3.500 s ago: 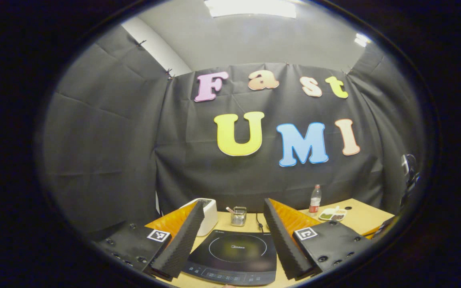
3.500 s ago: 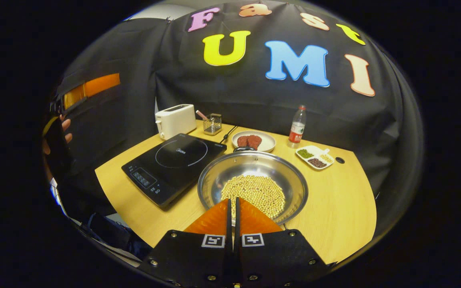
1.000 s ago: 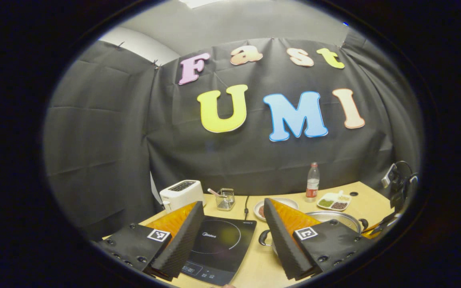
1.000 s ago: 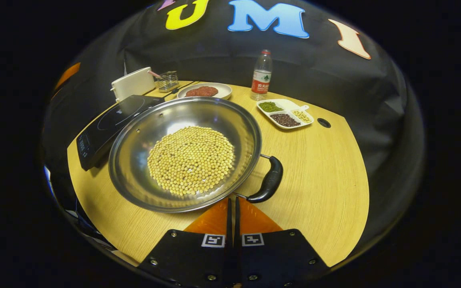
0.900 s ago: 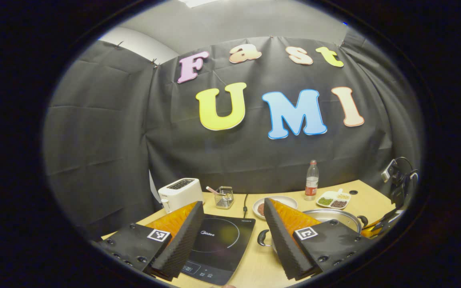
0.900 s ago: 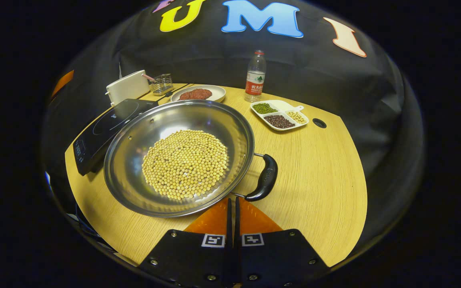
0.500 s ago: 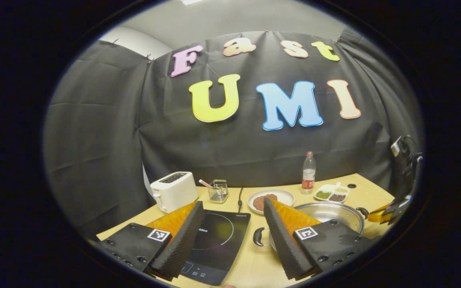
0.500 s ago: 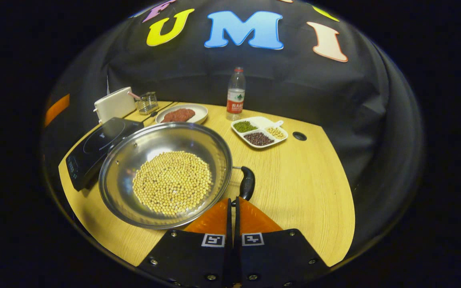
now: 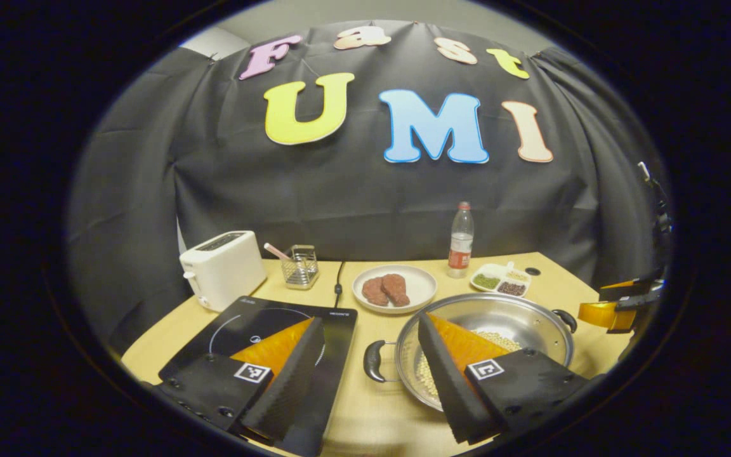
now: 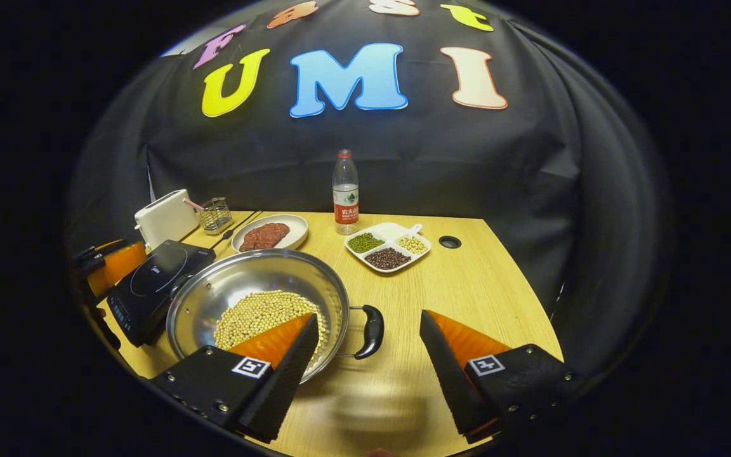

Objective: First push the handle of the pot to place it horizontally, then grasp the pot with both hands and set it on the induction cooktop.

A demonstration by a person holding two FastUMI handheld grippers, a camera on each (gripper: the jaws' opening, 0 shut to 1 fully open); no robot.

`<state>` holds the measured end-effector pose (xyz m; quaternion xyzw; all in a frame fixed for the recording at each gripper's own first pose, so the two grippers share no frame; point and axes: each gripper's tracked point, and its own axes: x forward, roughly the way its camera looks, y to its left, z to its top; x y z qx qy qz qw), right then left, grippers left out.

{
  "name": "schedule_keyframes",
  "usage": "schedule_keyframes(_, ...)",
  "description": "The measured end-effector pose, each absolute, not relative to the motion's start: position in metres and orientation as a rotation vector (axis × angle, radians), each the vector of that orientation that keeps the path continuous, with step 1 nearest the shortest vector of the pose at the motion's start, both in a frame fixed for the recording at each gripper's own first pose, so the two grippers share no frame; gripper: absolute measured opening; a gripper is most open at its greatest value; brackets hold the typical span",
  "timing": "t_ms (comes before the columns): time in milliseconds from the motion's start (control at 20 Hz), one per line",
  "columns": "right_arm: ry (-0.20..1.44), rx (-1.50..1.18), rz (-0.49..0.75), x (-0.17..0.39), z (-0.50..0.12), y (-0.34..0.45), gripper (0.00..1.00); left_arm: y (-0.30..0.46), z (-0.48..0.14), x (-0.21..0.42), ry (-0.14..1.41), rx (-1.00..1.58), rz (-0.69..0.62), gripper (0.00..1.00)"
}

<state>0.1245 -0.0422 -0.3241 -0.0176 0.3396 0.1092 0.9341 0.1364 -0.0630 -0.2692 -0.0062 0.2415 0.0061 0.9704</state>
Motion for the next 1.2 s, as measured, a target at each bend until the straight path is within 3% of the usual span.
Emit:
schedule_keyframes(50, 0.696, -0.039, 0.222, 0.126, -0.328, -0.041, 0.98, -0.065, -0.280, 0.140, 0.513, -0.016, 0.007, 0.93)
schedule_keyframes(100, 0.704, -0.039, 0.222, 0.127, -0.331, -0.040, 0.97, -0.065, -0.291, 0.142, 0.537, -0.026, -0.002, 0.97)
schedule_keyframes(400, 0.734, -0.024, 0.221, 0.137, -0.353, -0.031, 0.98, -0.068, -0.347, 0.158, 0.666, -0.034, -0.014, 0.94)
schedule_keyframes(450, 0.743, -0.019, 0.216, 0.140, -0.356, -0.031, 0.98, -0.068, -0.355, 0.159, 0.684, -0.036, -0.016, 1.00)
schedule_keyframes(550, 0.766, -0.001, 0.203, 0.144, -0.365, -0.032, 0.98, -0.071, -0.365, 0.158, 0.715, -0.038, -0.018, 1.00)
schedule_keyframes(600, 0.779, 0.005, 0.198, 0.145, -0.371, -0.032, 0.98, -0.072, -0.371, 0.160, 0.722, -0.034, -0.017, 0.94)
schedule_keyframes(850, 0.838, 0.012, 0.183, 0.150, -0.396, -0.033, 0.97, -0.076, -0.392, 0.167, 0.761, -0.020, -0.013, 1.00)
schedule_keyframes(950, 0.849, 0.041, 0.206, 0.151, -0.398, -0.026, 0.91, -0.078, -0.399, 0.166, 0.782, -0.018, -0.005, 0.98)
schedule_keyframes(1000, 0.847, 0.045, 0.213, 0.152, -0.400, -0.022, 0.82, -0.079, -0.402, 0.168, 0.787, -0.019, -0.004, 0.97)
schedule_keyframes(1050, 0.842, 0.043, 0.223, 0.153, -0.399, -0.019, 0.77, -0.080, -0.403, 0.168, 0.790, -0.018, 0.000, 0.91)
schedule_keyframes(1100, 0.836, 0.029, 0.217, 0.154, -0.401, -0.020, 0.67, -0.080, -0.405, 0.167, 0.795, -0.018, 0.002, 0.95)
schedule_keyframes(1150, 0.839, 0.020, 0.214, 0.153, -0.400, -0.020, 0.63, -0.080, -0.407, 0.167, 0.802, -0.015, 0.007, 0.97)
schedule_keyframes(1200, 0.840, 0.027, 0.211, 0.154, -0.401, -0.020, 0.63, -0.078, -0.410, 0.167, 0.809, -0.007, 0.020, 0.91)
